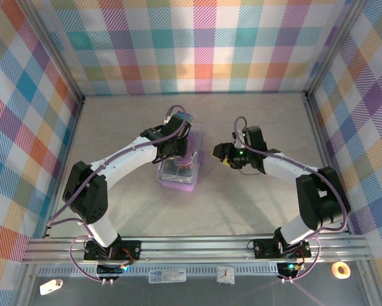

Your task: Pack the tool kit

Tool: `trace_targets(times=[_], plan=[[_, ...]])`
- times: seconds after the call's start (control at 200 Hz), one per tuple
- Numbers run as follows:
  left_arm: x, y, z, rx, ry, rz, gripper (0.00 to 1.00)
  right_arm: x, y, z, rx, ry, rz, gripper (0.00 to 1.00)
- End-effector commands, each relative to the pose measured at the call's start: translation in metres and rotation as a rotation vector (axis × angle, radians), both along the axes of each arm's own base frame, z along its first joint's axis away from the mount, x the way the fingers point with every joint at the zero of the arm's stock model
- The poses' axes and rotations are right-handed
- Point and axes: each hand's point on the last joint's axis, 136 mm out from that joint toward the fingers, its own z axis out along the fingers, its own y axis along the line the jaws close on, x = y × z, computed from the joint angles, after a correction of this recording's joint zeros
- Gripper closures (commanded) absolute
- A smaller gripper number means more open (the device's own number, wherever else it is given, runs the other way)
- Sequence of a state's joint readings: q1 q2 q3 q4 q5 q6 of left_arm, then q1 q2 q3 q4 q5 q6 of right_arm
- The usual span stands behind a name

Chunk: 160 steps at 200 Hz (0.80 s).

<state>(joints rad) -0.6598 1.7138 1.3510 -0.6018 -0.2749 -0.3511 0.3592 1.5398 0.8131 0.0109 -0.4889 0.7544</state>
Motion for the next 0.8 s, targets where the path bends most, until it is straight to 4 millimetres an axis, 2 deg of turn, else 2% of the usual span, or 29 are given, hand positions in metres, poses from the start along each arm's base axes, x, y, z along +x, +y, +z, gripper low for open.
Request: trace_targets(times=[0.0, 0.13, 0.33, 0.795], plan=[[-0.064, 0.010, -0.088, 0.075, 0.361, -0.022, 0.46, -0.005, -0.005, -0.012, -0.024, 0.014, 0.001, 0.40], [-0.064, 0.009, -0.089, 0.070, 0.364, -0.021, 0.46, -0.004, -0.004, -0.022, -0.018, 0.039, -0.004, 0.41], [-0.065, 0.009, -0.090, 0.068, 0.370, -0.024, 0.46, 0.000, 0.004, -0.034, 0.028, 0.078, -0.001, 0.60], [-0.065, 0.007, -0.092, 0.062, 0.372, -0.027, 0.46, 0.003, 0.037, -0.042, 0.050, 0.100, 0.053, 0.63]])
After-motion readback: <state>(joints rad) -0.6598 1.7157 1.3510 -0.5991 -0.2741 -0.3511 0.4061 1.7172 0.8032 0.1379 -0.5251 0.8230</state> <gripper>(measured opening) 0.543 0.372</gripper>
